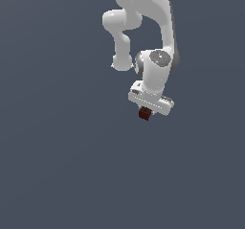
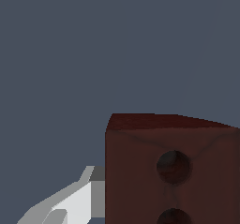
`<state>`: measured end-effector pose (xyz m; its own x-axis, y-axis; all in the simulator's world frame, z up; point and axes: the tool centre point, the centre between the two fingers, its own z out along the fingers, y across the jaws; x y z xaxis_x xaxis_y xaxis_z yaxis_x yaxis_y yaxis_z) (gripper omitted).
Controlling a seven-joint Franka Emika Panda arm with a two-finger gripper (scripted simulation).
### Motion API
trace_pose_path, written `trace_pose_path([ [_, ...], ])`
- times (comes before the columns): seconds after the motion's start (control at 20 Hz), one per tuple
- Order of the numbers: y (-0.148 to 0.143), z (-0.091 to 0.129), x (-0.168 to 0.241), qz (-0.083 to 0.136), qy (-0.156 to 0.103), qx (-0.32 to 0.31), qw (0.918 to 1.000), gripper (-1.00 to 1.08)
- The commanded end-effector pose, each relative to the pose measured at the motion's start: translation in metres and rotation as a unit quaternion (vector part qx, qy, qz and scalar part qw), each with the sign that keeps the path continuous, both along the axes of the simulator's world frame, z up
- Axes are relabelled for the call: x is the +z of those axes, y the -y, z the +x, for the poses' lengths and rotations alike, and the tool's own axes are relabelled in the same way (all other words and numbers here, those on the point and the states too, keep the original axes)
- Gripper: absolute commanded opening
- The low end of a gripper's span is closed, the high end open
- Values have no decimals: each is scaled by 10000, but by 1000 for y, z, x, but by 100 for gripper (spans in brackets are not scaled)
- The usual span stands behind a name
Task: Pick up the object and move it to a goal position.
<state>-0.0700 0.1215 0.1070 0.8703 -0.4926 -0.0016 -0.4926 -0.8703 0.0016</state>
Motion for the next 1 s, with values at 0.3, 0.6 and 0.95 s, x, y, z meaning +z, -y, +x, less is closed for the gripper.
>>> trace_pose_path([
  [0.3,-37,-11,71,-2,13,0,10000,-100],
  [0.6,-53,-15,100,-2,13,0,10000,-100],
  [0.95,-58,-14,107,1,12,1,10000,-100],
])
